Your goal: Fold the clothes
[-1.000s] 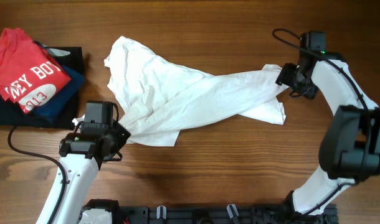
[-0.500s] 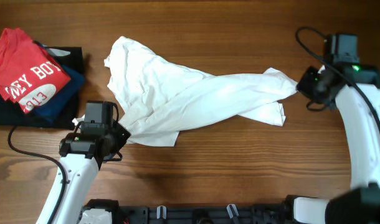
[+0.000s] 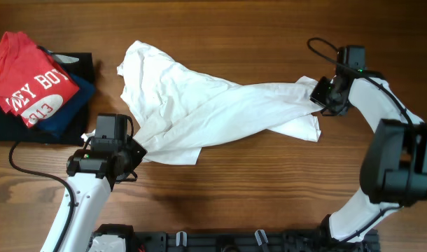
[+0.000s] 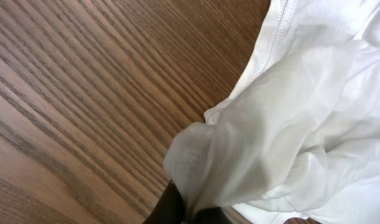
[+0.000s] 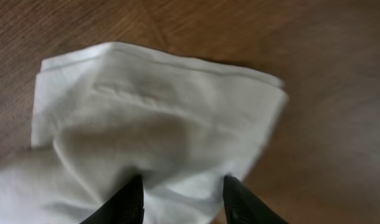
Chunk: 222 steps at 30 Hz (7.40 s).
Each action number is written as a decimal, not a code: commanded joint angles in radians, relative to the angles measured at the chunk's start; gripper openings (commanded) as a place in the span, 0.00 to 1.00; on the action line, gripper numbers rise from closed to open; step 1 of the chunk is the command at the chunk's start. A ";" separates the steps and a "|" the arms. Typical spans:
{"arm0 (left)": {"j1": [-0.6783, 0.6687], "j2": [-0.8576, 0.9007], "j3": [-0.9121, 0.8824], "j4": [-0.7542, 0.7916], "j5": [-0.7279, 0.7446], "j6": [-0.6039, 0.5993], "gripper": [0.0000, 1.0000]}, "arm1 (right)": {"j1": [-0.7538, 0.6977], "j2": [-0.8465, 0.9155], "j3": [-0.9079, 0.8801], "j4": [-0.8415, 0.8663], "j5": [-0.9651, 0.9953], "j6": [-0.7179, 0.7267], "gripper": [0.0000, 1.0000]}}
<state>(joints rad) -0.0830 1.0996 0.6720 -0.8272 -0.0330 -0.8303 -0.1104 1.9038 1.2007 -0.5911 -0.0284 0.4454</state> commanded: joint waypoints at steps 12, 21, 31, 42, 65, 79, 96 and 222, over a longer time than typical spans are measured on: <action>0.006 0.001 -0.003 0.008 -0.021 0.016 0.04 | -0.051 -0.312 0.055 -0.494 0.126 -0.058 0.04; 0.006 0.001 -0.003 0.003 -0.021 0.016 0.04 | -0.050 -0.343 0.056 -0.790 -0.138 -0.275 0.04; 0.006 0.001 -0.003 0.019 -0.021 0.016 0.04 | -0.050 -0.316 0.054 -0.890 -0.018 -0.225 0.04; 0.006 0.001 -0.003 0.018 -0.021 0.016 0.04 | -0.109 -0.068 0.056 -0.830 0.193 0.038 0.04; 0.006 0.001 -0.003 0.003 -0.020 0.016 0.05 | -0.098 0.145 0.092 -0.535 0.054 -0.069 0.06; 0.006 0.001 -0.003 0.003 -0.020 0.016 0.09 | -0.242 -0.123 0.096 -0.468 -0.129 -0.135 0.33; 0.006 0.001 -0.003 0.003 -0.017 0.016 0.09 | -0.312 -0.121 -0.317 0.030 -0.400 -0.079 0.32; 0.151 -0.024 0.746 -0.312 -0.002 0.357 0.04 | -0.391 -0.707 0.467 -0.788 -0.209 -0.261 0.04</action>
<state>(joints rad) 0.0017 1.0863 1.2804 -1.0939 -0.0273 -0.5510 -0.5030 1.2358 1.5425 -1.3544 -0.2329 0.1772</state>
